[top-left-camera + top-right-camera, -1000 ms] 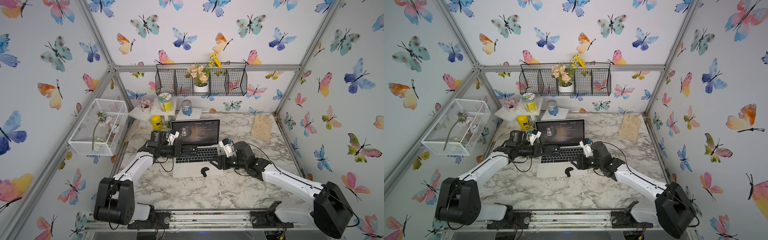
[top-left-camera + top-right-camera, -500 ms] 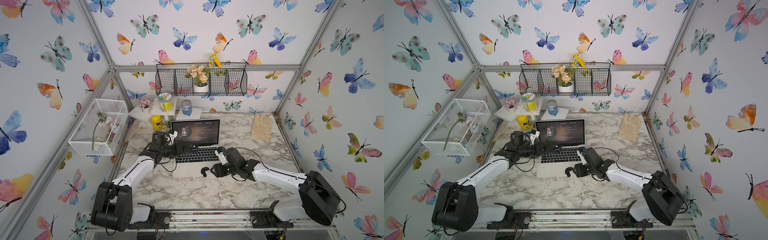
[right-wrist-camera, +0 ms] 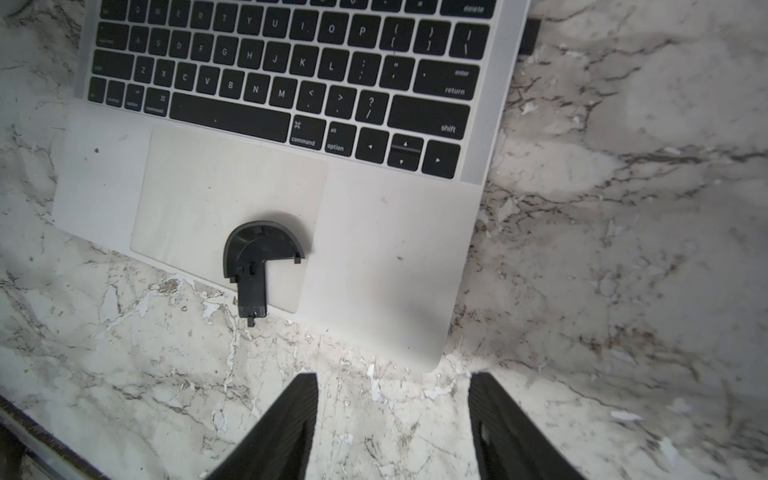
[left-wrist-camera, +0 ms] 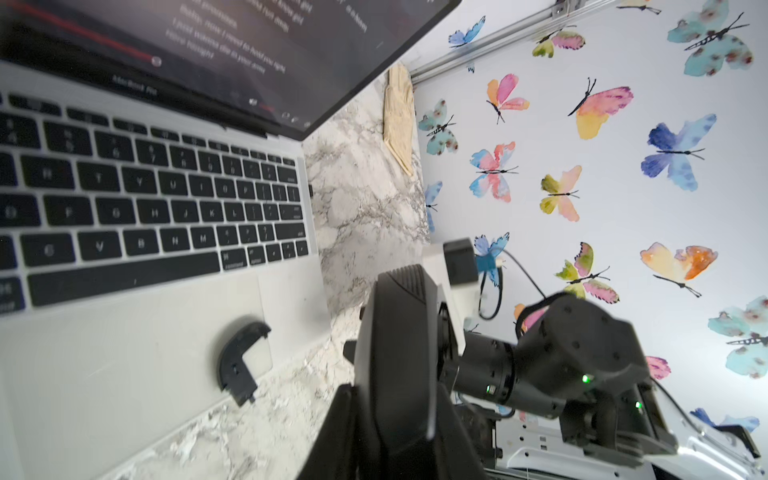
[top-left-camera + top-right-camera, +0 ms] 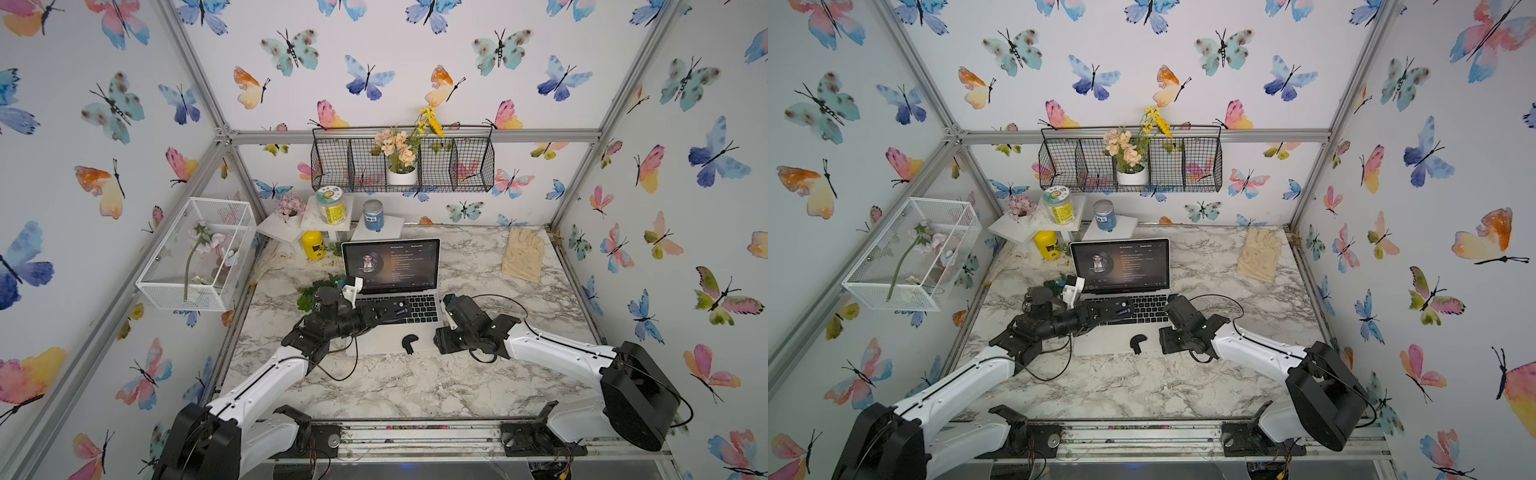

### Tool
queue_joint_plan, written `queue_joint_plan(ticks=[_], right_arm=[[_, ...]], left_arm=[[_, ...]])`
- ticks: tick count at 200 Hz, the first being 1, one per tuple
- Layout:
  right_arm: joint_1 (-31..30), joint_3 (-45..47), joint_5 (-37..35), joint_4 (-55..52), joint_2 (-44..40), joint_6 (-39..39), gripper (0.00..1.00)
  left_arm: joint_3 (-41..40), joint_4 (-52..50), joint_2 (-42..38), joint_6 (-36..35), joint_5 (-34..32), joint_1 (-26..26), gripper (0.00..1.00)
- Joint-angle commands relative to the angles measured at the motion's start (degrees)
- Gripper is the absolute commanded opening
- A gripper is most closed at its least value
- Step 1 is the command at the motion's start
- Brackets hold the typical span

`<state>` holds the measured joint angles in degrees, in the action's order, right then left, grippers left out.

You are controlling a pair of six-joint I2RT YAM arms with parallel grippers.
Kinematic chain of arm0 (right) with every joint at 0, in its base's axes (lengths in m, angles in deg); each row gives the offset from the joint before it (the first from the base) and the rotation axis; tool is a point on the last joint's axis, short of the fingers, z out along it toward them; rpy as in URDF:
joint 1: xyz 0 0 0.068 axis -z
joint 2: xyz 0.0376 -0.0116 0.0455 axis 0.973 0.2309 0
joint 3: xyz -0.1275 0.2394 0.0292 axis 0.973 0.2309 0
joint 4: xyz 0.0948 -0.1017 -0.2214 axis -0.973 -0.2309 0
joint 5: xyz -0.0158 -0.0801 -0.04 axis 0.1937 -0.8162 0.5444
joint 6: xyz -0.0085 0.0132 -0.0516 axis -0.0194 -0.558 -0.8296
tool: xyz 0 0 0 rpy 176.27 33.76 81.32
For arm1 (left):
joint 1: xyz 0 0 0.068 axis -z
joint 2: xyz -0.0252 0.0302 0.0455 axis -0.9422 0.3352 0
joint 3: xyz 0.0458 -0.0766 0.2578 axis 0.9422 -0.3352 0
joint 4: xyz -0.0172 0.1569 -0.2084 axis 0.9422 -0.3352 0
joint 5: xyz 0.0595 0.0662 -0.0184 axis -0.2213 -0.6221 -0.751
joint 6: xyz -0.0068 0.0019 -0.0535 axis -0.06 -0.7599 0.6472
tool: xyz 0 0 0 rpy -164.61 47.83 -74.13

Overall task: Remove the wireless mouse receiver from the laptop
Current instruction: Place the mouse at the center of the board, then adjust the lid on the laptop.

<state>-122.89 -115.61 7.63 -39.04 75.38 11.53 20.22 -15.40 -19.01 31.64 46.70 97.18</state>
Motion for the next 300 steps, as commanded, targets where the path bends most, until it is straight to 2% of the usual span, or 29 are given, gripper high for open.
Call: queue_joint_plan(ticks=[1,17,30,51,78,114,148,184,199,221,235,261,282,297,300], right_arm=[[-0.28,-5.22,-2.25,-4.54,3.11,-1.29,0.63],[-0.51,-6.4,3.37,-0.94,4.27,-3.48,0.62],[-1.5,-7.6,5.63,1.34,5.64,-4.21,0.61],[-3.43,-11.22,5.11,0.73,9.66,-5.37,0.58],[-4.95,-12.89,9.98,4.57,13.96,-5.65,0.49],[-5.62,-12.21,16.42,11.16,17.12,-2.85,0.38],[-6.53,-11.8,18.31,14.02,18.11,-1.45,0.35],[-6.76,-10.82,22.15,17.49,20.86,0.34,0.27],[-6.76,-9.37,22.06,18.99,21.51,1.05,0.25],[-6.76,-7.62,20.99,19.51,21.43,1.28,0.23],[-6.7,-6.24,19.22,19.69,20.81,1.42,0.22],[-5.7,-3.47,15.72,18.76,18.64,1.18,0.22],[-3.89,-0.01,13.79,18.65,15.59,1.29,0.21],[-1.65,2.52,12.28,18.17,12.93,1.57,0.21],[-1.14,3.12,12.1,18.19,12.4,1.69,0.21]], left_arm=[[-6.15,-2.32,-6.36,0.41,-6.1,4.37,0.0],[-11.68,-3.3,-9.76,0.53,-9.98,7.89,0.0],[-16.03,-2.57,-11.83,1.7,-10.1,9.53,0.0],[-20.92,-2.88,-16.7,3.21,-9.6,10.28,0.0],[-23.92,-5.18,-19.43,2.69,-8.14,10.68,0.01],[-24.05,-5.47,-15.98,0.28,-8.45,10.68,0.05],[-23.49,-2.07,-9.09,-1.52,-8.11,10.67,0.05],[-23.52,2.96,-4.58,-1.63,-8.11,10.62,0.05],[-22.65,3.38,-3.05,-2.11,-8.11,10.59,0.1],[-21.88,2.44,-1.94,-2.9,-8.11,10.59,0.38],[-21.79,1.58,-2.11,-3.26,-8.24,10.64,0.47],[-21.36,-0.13,-2.21,-4.1,-8.2,10.42,0.53],[-21.0,-0.79,-1.79,-5.07,-8.11,9.92,0.53],[-20.78,-0.11,-1.38,-5.46,-8.11,9.39,0.45],[-20.68,-0.06,-1.21,-5.57,-6.37,9.28,0.44]])
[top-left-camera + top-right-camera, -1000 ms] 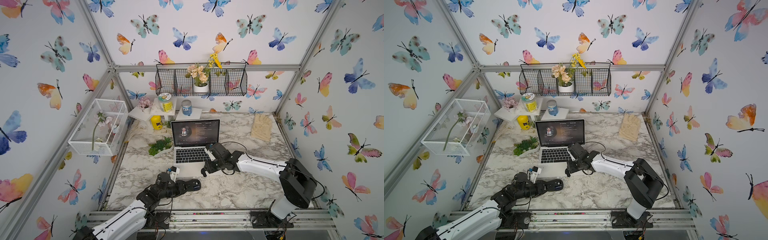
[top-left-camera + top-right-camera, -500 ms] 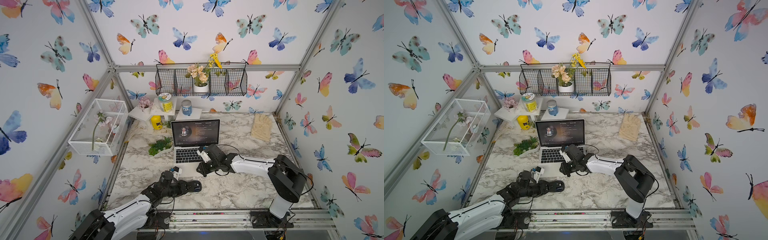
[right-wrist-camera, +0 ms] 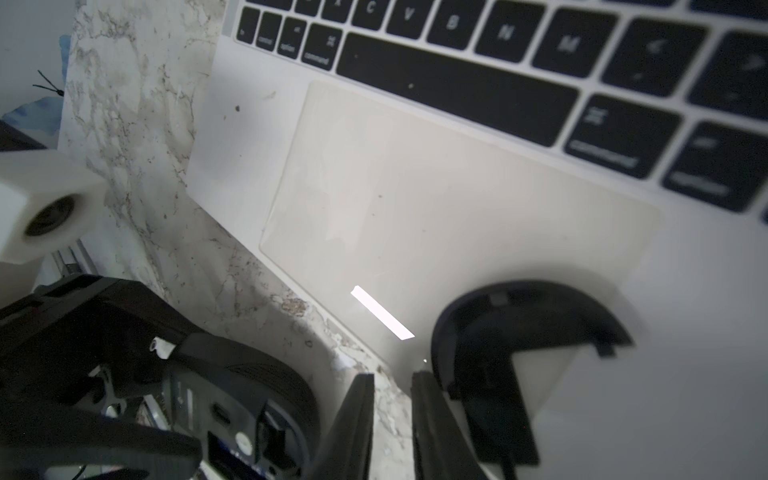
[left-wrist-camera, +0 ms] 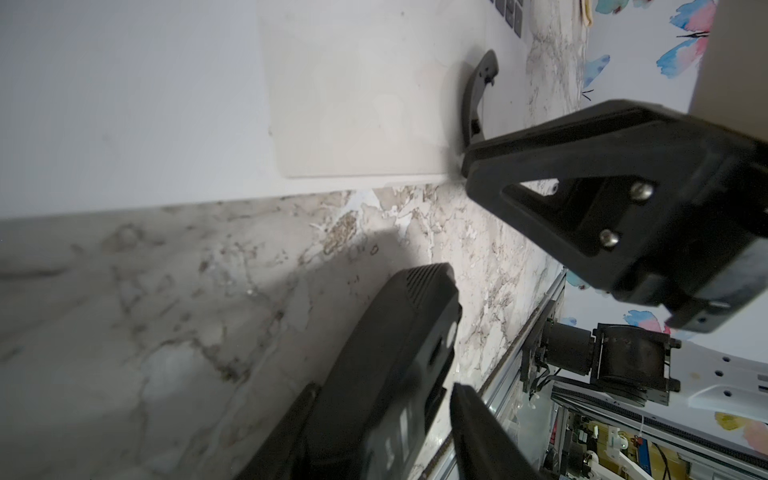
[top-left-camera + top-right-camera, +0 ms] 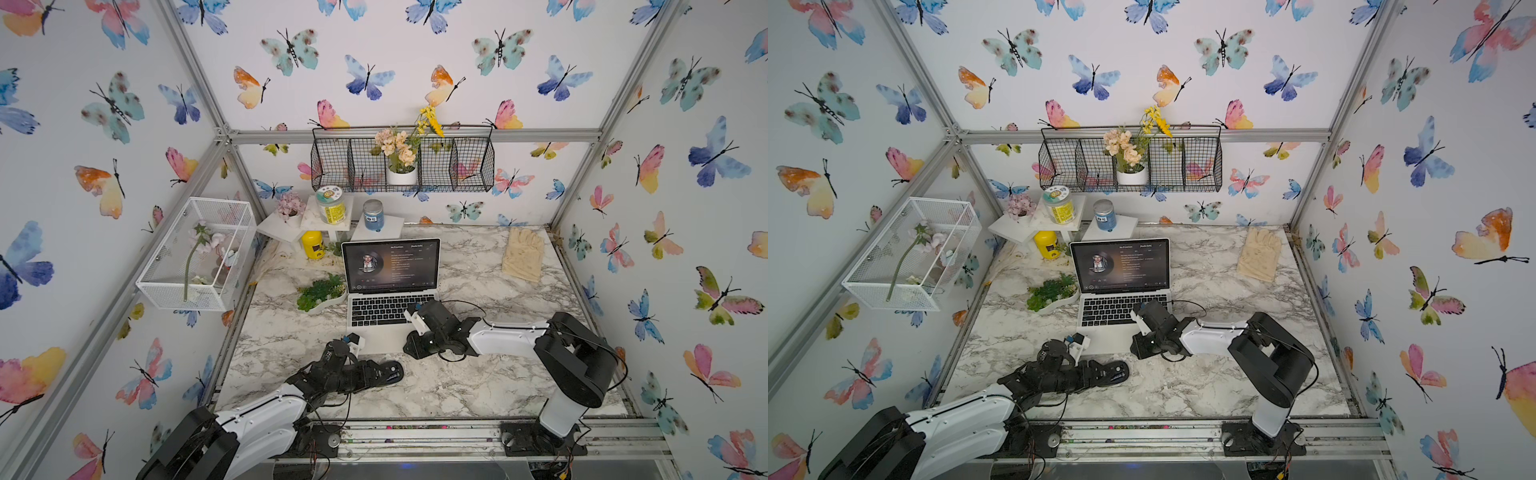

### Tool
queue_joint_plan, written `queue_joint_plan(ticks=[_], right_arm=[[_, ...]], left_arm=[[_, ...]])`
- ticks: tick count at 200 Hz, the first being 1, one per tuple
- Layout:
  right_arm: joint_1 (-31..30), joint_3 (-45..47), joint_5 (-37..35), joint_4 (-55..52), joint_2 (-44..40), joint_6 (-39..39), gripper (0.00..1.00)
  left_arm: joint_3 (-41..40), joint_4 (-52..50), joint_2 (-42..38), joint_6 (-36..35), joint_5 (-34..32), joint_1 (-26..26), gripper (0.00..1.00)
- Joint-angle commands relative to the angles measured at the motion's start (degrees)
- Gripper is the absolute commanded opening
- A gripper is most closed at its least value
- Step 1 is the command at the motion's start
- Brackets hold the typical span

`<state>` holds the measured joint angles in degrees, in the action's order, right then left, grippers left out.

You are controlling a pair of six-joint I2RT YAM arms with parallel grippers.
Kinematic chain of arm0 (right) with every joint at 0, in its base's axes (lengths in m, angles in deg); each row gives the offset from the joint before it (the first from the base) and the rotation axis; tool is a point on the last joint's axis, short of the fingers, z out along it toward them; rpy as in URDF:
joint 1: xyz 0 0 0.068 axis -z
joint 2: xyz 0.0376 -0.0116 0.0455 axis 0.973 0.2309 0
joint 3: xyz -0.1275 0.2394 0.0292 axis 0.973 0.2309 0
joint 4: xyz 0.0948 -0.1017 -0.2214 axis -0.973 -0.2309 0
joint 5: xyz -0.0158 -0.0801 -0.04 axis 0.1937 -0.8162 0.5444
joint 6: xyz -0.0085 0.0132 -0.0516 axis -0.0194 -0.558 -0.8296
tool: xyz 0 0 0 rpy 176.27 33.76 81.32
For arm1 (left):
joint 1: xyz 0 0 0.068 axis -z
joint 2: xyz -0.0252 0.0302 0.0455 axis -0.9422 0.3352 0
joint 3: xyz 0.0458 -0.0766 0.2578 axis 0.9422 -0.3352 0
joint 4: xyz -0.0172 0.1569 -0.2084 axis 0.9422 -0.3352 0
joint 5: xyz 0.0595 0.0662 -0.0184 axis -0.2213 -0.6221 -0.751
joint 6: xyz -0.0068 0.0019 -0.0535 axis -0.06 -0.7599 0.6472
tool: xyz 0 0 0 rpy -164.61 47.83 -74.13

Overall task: Remove the wireless mouse receiver from the laptop
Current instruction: Adjust the lid on the laptop.

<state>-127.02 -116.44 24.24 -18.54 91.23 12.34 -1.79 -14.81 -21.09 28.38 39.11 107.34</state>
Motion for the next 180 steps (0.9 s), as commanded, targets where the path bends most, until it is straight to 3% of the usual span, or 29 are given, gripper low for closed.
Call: queue_joint_plan(ticks=[1,51,68,82,107,150,164,180], right_arm=[[3.21,4.1,-4.64,-2.39,-3.67,0.86,0.21],[11.87,11.42,-8.85,-5.76,-13.92,0.88,0.2],[11.76,11.02,-5.38,-5.23,-15.45,-0.19,0.2],[9.97,9.91,-2.33,-3.33,-15.84,-0.57,0.24],[5.47,3.74,-6.08,-6.24,-12.58,-2.68,0.4],[1.51,-5.51,-13.12,-13.4,-2.34,-5.43,0.46],[-0.05,-8.48,-15.51,-15.7,0.24,-5.92,0.49],[-1.66,-11.53,-18.16,-18.22,2.64,-6.1,0.51]], left_arm=[[1.39,-0.62,0.94,-2.4,1.36,-0.93,0.44],[6.45,2.01,8.91,-6.49,3.67,-1.25,0.3],[7.59,4.1,12.95,-7.17,4.72,-1.2,0.29],[7.47,7.1,15.74,-6.42,5.92,-1.11,0.28],[6.06,10.57,18.02,-4.87,7.36,-0.82,0.28],[4.45,5.66,13.21,-5.34,6.79,-0.8,0.39],[4.43,3.75,11.26,-5.61,6.28,-0.89,0.48],[4.44,2.19,9.92,-6.02,6.0,-1.48,0.49]])
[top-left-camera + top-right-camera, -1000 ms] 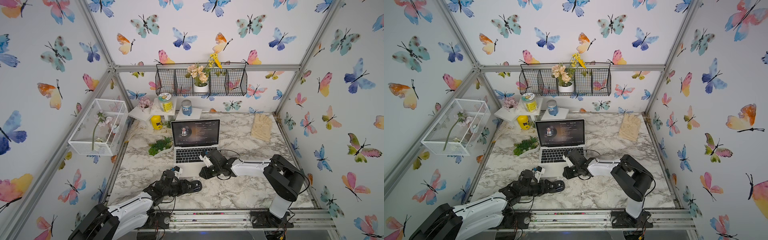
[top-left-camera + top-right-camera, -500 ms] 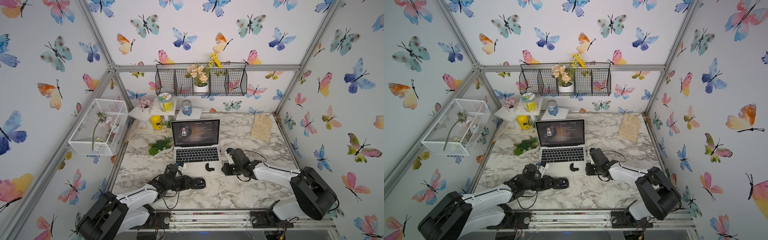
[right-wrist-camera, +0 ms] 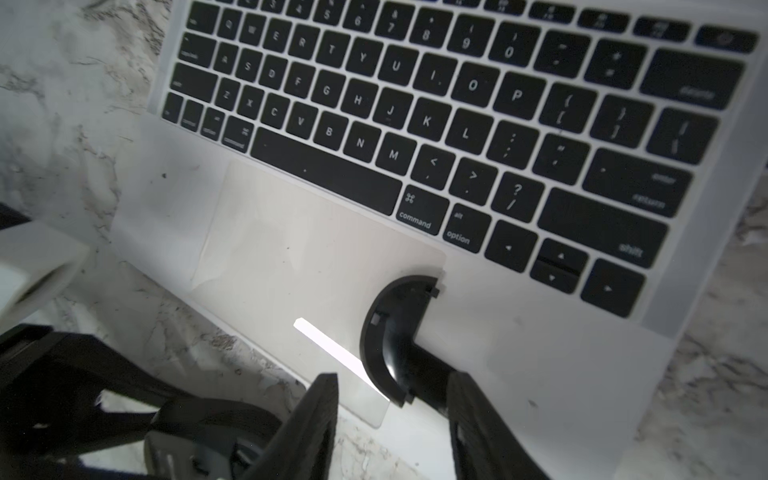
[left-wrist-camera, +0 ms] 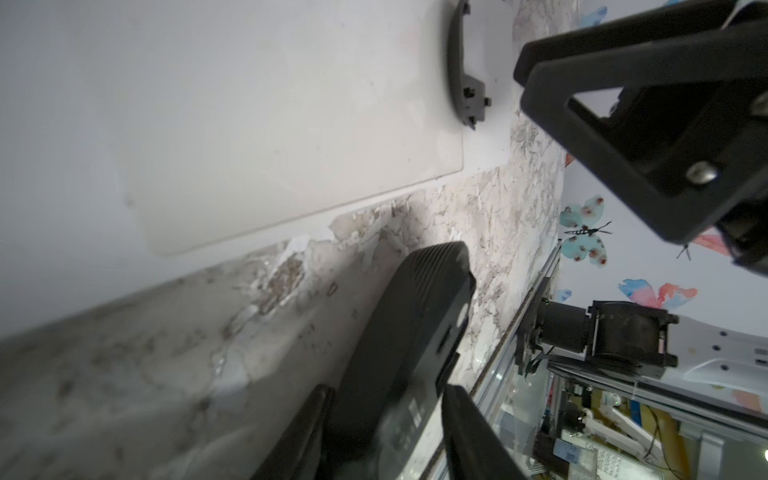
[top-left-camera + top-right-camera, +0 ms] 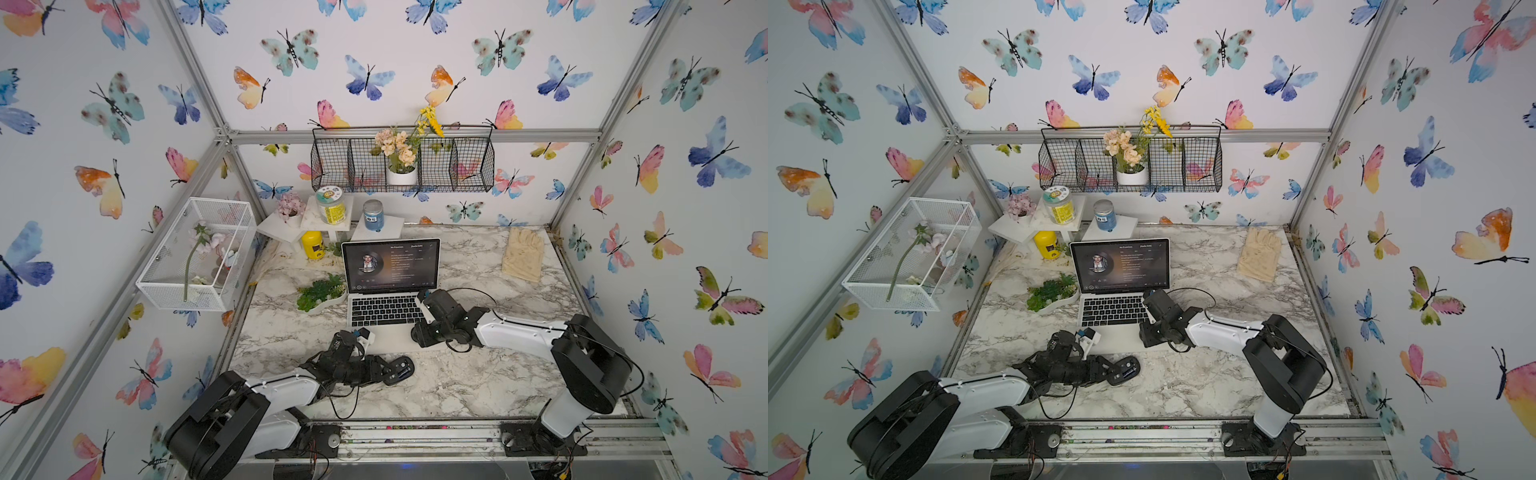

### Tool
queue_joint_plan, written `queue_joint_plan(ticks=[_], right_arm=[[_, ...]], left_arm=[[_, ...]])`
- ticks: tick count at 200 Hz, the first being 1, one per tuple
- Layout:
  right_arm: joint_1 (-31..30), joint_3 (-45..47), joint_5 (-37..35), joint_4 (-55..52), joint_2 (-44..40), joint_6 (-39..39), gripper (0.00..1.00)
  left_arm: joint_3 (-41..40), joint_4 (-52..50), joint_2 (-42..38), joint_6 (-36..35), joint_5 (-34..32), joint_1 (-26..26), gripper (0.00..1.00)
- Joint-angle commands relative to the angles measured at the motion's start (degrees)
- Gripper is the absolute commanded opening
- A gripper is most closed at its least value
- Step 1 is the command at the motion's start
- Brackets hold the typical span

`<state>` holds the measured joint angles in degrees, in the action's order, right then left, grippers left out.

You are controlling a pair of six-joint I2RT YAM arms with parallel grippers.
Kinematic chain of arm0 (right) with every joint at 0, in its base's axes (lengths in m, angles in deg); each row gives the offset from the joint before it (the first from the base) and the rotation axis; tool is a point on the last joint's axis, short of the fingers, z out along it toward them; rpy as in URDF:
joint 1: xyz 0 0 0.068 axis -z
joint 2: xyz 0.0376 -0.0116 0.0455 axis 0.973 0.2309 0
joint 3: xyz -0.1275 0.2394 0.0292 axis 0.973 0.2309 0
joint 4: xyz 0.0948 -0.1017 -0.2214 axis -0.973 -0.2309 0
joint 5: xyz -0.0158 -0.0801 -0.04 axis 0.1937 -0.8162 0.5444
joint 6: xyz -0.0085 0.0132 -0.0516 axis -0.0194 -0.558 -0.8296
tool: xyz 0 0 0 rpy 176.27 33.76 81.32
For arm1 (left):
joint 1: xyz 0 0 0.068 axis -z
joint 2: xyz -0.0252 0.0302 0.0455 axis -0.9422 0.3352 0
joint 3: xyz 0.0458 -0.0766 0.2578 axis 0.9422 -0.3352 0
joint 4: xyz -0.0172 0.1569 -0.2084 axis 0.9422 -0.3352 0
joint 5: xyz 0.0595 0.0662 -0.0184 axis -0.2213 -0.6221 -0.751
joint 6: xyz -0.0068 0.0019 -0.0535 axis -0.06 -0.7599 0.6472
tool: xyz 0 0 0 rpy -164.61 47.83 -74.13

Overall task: Remove the wireless mouse receiver from the laptop
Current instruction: Adjust the lid on the laptop, then move the lid to the center of the board.

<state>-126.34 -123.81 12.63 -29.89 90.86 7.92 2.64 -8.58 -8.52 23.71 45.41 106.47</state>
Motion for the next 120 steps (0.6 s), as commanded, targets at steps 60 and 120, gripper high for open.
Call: queue_joint_plan(ticks=[60,120], right_arm=[[-6.38,-12.83,-14.2,-15.65,10.87,-2.24,0.51],[-6.47,-14.97,-18.23,-18.26,14.67,-1.17,0.3]], left_arm=[[-0.1,-7.41,-5.92,-2.65,0.83,-3.65,0.5],[2.44,-16.74,-11.87,-5.75,0.85,-6.61,0.55]])
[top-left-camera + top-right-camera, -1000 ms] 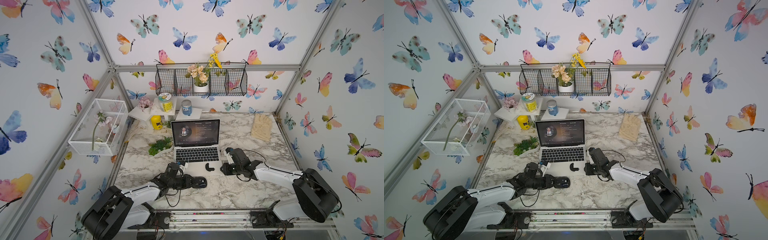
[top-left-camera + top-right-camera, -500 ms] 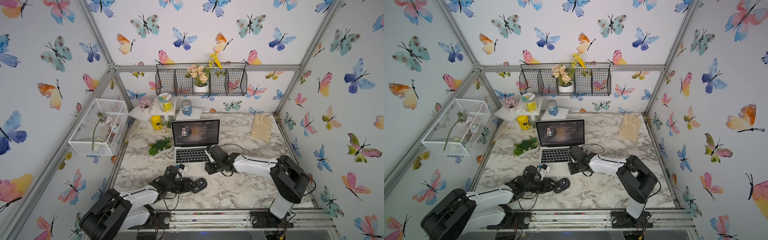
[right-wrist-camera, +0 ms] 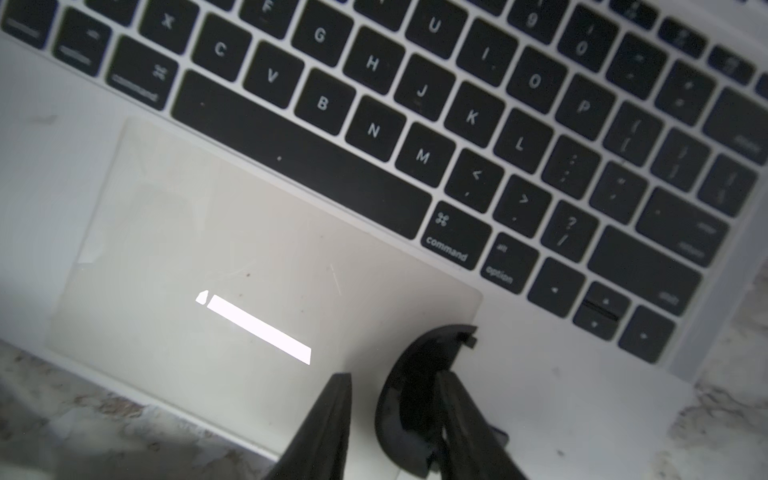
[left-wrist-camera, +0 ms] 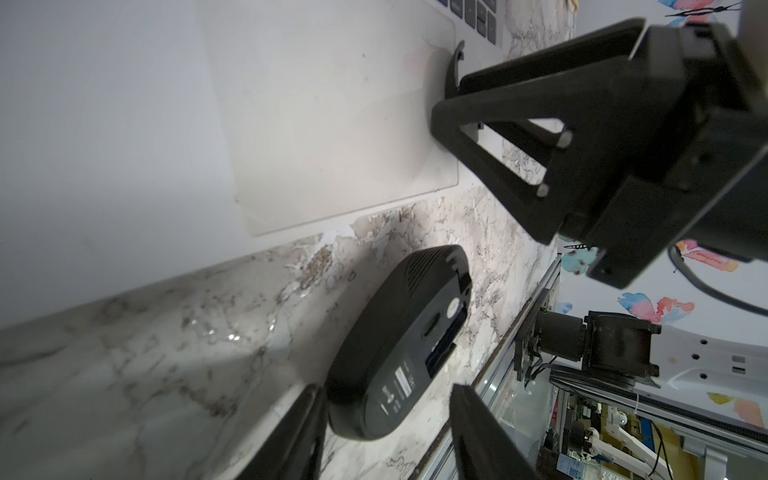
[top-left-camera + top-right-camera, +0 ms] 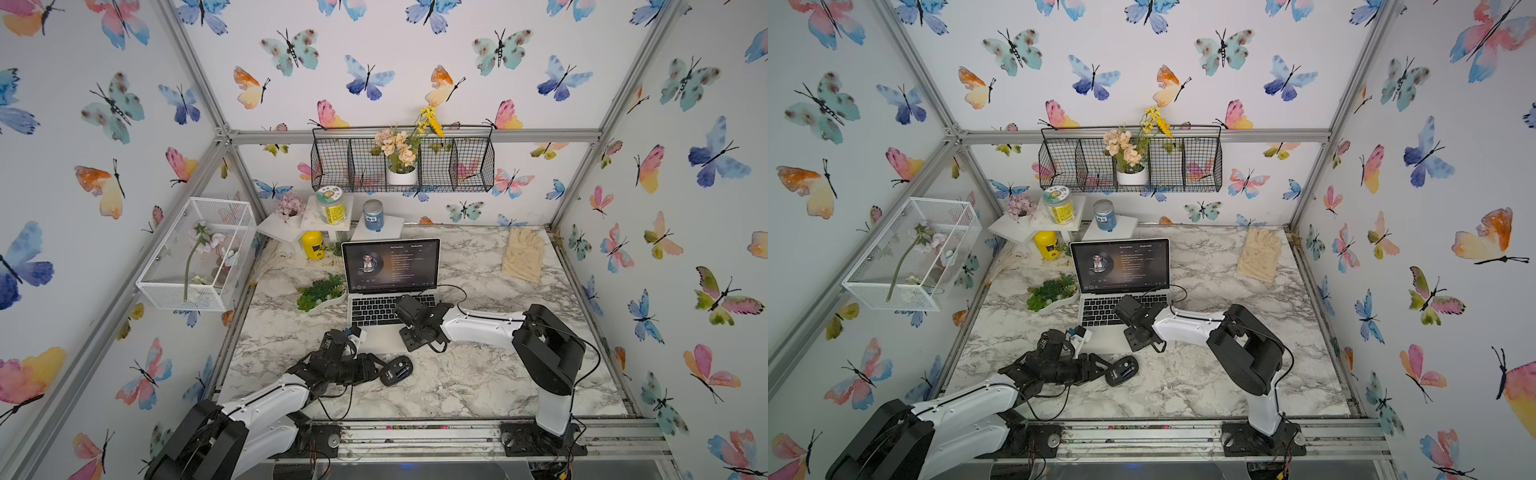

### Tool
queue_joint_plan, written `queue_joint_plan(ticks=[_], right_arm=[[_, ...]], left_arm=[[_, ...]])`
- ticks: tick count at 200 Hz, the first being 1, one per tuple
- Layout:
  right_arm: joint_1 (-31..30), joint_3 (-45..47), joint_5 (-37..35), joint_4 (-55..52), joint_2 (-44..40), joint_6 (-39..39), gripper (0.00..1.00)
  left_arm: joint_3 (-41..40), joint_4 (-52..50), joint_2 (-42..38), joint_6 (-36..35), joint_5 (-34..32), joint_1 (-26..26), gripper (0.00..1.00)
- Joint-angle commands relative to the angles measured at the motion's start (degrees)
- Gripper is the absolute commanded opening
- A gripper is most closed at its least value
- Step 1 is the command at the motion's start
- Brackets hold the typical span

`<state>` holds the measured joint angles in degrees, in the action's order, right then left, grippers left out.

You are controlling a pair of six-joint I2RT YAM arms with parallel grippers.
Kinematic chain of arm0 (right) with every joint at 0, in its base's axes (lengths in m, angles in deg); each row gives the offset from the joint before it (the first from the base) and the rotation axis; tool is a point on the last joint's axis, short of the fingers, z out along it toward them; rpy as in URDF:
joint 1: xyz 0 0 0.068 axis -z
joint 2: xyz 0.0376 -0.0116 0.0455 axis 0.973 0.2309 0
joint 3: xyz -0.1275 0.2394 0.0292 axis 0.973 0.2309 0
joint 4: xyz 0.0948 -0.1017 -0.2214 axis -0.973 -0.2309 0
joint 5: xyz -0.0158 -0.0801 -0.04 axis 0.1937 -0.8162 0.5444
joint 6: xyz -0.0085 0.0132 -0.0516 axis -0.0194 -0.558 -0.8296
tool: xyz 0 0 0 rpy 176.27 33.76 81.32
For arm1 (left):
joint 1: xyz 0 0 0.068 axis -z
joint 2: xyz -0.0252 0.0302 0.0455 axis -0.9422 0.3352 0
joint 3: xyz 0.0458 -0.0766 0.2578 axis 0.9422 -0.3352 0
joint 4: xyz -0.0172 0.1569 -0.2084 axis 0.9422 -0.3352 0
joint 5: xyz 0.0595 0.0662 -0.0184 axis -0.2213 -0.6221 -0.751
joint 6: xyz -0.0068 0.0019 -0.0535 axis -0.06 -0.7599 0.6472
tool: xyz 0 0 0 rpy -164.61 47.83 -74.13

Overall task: Remove the wireless mouse receiver from the laptop
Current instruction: Move the lid to the center of the board, then take out the USB plug from the USB port.

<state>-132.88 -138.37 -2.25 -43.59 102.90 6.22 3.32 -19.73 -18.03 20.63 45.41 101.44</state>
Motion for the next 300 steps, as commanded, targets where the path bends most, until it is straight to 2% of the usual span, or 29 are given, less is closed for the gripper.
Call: queue_joint_plan(ticks=[1,26,50,90,140,150,170,183,197,220,245,261,272,284,300], right_arm=[[0.06,-0.44,-3.38,-4.61,2.63,0.54,0.3],[0.06,0.02,-6.35,-6.43,1.97,1.37,0.18],[0.15,2.17,-11.05,-8.87,0.25,2.41,0.12],[2.24,7.97,-15.82,-10.42,-3.12,4.37,0.13],[10.39,13.43,-14.79,-8.36,-9.25,2.18,0.15],[10.58,12.98,-14.44,-8.35,-9.73,1.46,0.18],[10.61,11.17,-11.99,-8.18,-10.99,0.27,0.42],[10.72,10.37,-10.03,-6.68,-12.22,-1.58,0.53],[11.77,9.23,-7.35,-4.76,-13.07,-4.05,0.6],[15.57,7.62,-1.2,-1.95,-15.15,-9.39,0.63],[22.6,9.48,8.57,5.78,-19.08,-19.42,0.63],[24.67,14.54,13.1,13.34,-23.13,-32.03,0.64],[25.18,20.62,14.47,20.12,-26.74,-43.1,0.72],[27.43,22.85,13.26,23.93,-27.57,-48.15,0.76],[33.42,19.93,21.69,19.98,-24.28,-54.9,0.75]], left_arm=[[1.77,-5.74,-2.51,-2.7,0.93,-1.71,0.55],[2.29,-9.11,-5.36,-4.01,1.83,-4.45,0.57],[3.12,-9.96,-6.7,-4.14,2.76,-6.83,0.58],[7.12,-11.27,-4.19,-6.5,3.79,-10.9,0.59],[13.98,-15.05,1.69,-12.18,5.56,-19.07,0.62],[15.21,-15.51,3.57,-13.17,5.68,-20.15,0.62],[17.21,-16.4,7.35,-15.34,5.11,-21.56,0.62],[18.29,-16.57,10.11,-16.63,3.88,-22.29,0.61],[20.13,-17.75,12.92,-19.02,1.7,-22.59,0.59],[23.17,-20.51,16.96,-22.67,-1.03,-22.59,0.57],[25.4,-23.17,17.94,-24.37,-5.76,-23.27,0.56],[27.48,-24.63,18.07,-24.26,-10.6,-23.29,0.56],[29.31,-25.68,18.53,-23.77,-12.65,-23.29,0.56],[31.2,-26.86,18.75,-23.33,-14.55,-23.12,0.56],[32.88,-26.75,18.45,-24.44,-17.25,-22.02,0.56]])
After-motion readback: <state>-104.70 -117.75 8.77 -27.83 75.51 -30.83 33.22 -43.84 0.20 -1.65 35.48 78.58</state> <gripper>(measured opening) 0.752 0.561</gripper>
